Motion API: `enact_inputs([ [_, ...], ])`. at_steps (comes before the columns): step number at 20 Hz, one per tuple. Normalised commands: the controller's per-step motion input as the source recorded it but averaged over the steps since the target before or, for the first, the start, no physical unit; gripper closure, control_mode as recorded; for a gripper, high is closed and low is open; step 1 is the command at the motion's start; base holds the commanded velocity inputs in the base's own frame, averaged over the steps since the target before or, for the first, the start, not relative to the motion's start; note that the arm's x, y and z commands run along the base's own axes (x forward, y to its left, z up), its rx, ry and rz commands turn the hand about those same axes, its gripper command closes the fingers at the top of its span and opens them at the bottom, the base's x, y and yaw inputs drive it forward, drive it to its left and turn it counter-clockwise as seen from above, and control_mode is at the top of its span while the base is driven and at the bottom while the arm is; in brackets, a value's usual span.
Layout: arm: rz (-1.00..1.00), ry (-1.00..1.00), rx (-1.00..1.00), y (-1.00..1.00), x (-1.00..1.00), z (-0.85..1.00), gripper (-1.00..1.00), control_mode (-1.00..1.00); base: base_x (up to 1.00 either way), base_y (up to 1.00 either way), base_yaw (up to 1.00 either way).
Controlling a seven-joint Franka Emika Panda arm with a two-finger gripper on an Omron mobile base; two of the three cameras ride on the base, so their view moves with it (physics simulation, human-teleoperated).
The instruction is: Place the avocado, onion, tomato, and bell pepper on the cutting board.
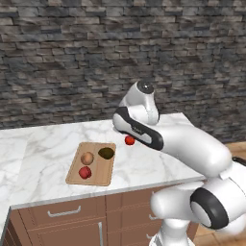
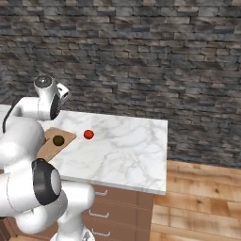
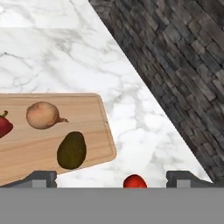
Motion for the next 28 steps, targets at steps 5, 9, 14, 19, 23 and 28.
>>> enact_inputs([
  [5, -0.03, -0.12, -0.01, -0.43, -0.18, 0.18, -1.00, -1.00, 0.00, 0.00, 0.00],
  [9, -0.06, -0.11, 0.00, -0.49, -0.11, 0.07, -1.00, -1.00, 0.00, 0.00, 0.00],
  [14, -0.14, -0.03, 0.00, -0.40, 0.00, 0.00, -1.00, -1.00, 0.00, 0.00, 0.00],
  [19, -0.27, 0.04, 0.00, -0.34, 0.01, 0.00, -1.00, -1.00, 0.00, 0.00, 0.00],
  [23, -0.32, 0.12, 0.09, -0.31, 0.06, 0.00, -1.00, -1.00, 0.00, 0.00, 0.00],
  [28, -0.29, 0.19, 0.25, -0.19, 0.02, 0.00, -1.00, -1.00, 0.00, 0.00, 0.00],
])
